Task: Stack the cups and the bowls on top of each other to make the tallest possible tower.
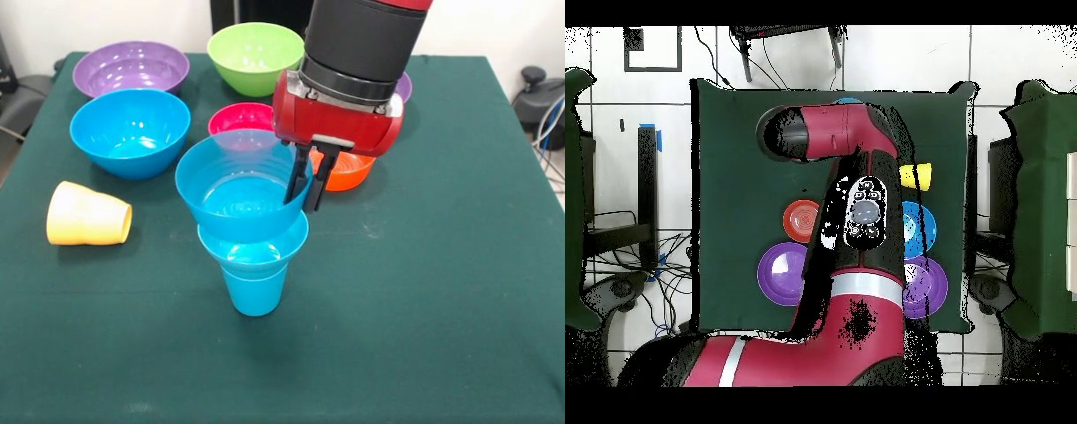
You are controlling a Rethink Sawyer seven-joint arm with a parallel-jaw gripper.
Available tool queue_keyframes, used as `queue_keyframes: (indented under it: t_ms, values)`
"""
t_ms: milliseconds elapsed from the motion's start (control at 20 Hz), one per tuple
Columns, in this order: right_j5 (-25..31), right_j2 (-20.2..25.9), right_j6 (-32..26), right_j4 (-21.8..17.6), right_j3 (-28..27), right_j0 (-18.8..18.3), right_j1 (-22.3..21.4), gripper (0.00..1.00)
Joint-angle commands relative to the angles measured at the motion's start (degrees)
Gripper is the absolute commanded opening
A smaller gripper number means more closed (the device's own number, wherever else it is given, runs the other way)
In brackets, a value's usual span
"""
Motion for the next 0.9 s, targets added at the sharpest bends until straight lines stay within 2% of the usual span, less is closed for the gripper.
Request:
queue_keyframes:
  t_ms: [50,900]
  values:
    - [-3.93,4.75,1.90,-1.73,5.10,-0.39,3.03,0.00]
    - [-3.57,4.30,2.88,-1.02,6.53,-0.27,3.29,0.00]
